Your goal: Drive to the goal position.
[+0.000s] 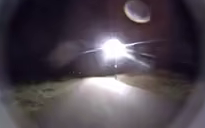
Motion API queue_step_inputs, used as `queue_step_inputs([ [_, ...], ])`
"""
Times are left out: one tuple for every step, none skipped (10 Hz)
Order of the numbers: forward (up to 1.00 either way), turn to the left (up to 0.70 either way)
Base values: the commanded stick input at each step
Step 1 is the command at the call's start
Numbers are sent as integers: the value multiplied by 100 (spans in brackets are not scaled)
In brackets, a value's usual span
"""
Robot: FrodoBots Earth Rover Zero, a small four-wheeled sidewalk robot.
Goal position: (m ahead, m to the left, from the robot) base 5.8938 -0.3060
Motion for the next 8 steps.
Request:
queue_step_inputs([
  [100,10],
  [100,12],
  [100,10],
  [100,4],
  [100,4],
  [100,4],
  [100,4],
  [100,4],
])
